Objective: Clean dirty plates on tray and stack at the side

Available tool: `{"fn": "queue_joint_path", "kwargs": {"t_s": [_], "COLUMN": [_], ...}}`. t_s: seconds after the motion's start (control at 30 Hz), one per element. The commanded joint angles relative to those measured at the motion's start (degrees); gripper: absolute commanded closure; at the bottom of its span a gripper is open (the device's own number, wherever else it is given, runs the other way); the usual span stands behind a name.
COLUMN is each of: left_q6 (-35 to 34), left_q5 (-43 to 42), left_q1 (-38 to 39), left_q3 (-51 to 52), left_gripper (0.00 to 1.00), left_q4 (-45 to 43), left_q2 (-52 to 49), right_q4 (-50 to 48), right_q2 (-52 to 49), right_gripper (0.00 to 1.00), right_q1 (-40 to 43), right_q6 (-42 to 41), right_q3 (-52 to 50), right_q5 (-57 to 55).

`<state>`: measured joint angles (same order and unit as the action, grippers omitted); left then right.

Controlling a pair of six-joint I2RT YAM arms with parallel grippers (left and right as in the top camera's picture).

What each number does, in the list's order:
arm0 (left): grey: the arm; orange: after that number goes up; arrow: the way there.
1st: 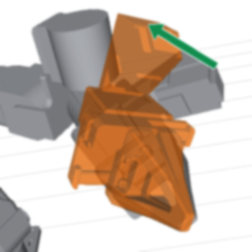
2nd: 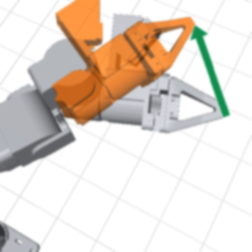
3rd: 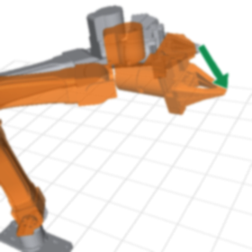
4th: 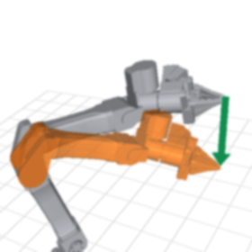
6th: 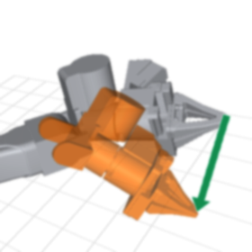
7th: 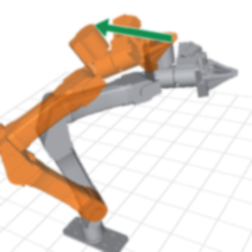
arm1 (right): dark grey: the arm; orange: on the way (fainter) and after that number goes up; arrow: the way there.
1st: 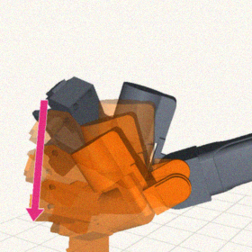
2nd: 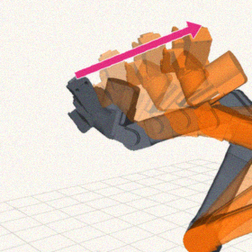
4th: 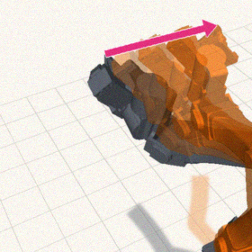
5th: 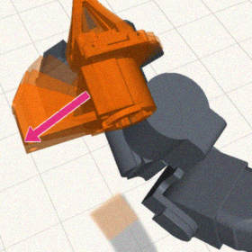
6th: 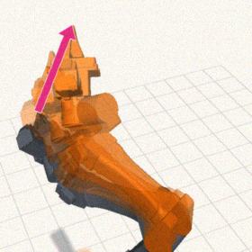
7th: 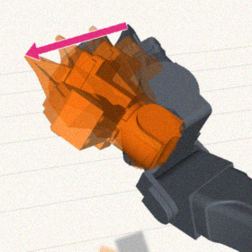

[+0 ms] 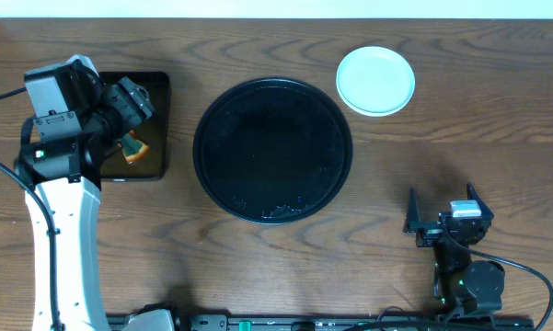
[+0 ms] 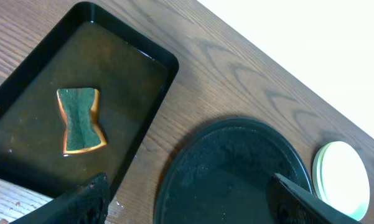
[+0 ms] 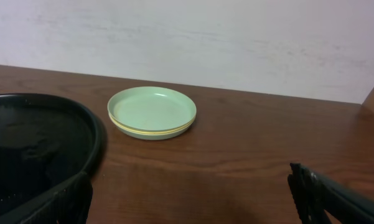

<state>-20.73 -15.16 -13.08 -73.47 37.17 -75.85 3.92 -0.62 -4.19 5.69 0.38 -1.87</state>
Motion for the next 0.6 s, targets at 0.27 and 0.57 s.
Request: {"fn": "queue_joint_path", "kwargs": {"t_s": [0.27, 0.57], "left_q6": [0.6, 1.7], "left_q5": [-0.7, 0.4], "left_q1": [-0.1, -0.1], "left_q3": [0.1, 0.1], "left_gripper": [0.19, 0.19], "left_q4": [0.1, 2.2], "left_q2": [0.2, 0.2], "right_q4": [0.3, 0.3], "right_q2": [0.3, 0.3], "right_gripper": [0.01, 0.01], "right_q1": [0.3, 0.3], "right_q6": [0.4, 0.4], "right_q3": [-0.1, -0.1], "right_q5": [0.6, 0.6]}}
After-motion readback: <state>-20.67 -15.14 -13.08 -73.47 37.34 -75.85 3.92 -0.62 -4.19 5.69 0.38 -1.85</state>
